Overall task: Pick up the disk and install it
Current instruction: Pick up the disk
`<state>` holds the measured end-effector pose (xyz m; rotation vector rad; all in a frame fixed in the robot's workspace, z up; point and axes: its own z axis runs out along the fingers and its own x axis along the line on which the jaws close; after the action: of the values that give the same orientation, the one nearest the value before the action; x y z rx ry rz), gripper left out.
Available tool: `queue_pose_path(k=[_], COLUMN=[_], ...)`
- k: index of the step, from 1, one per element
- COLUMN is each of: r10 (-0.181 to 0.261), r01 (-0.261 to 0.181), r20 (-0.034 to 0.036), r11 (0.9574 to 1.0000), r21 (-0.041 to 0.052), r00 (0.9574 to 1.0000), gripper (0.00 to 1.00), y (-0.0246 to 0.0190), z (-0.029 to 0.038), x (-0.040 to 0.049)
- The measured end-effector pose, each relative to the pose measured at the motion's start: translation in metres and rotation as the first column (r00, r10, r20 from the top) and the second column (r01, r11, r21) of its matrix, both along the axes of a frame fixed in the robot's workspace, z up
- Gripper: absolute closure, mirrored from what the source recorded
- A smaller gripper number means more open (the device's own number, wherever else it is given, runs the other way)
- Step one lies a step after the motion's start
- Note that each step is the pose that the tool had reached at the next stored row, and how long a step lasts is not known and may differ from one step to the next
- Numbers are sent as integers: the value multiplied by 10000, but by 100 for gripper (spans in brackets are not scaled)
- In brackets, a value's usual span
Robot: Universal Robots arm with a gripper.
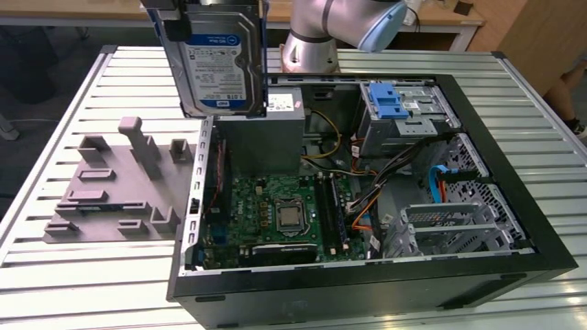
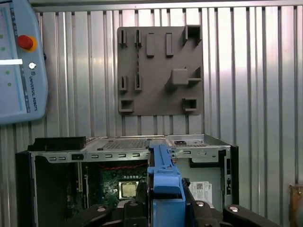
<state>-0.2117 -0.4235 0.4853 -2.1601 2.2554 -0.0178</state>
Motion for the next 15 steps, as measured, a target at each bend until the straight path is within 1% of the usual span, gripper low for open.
queue_pose_path(k=[2, 4, 8, 10, 15], r10=[0, 0, 0, 1, -1], r01=[0, 0, 0, -1, 1], r20=[-2, 0, -1, -1, -1], r11=[10000, 10000, 10000, 10000, 10000], r21=[-2, -1, -1, -2, -2], r00=[10000, 10000, 10000, 10000, 10000], gripper=[64, 64, 64, 64, 64], y=[-19, -24, -24, -24, -24], z=[-1, -6, -12, -15, -20], x=[26, 63, 201, 249, 250])
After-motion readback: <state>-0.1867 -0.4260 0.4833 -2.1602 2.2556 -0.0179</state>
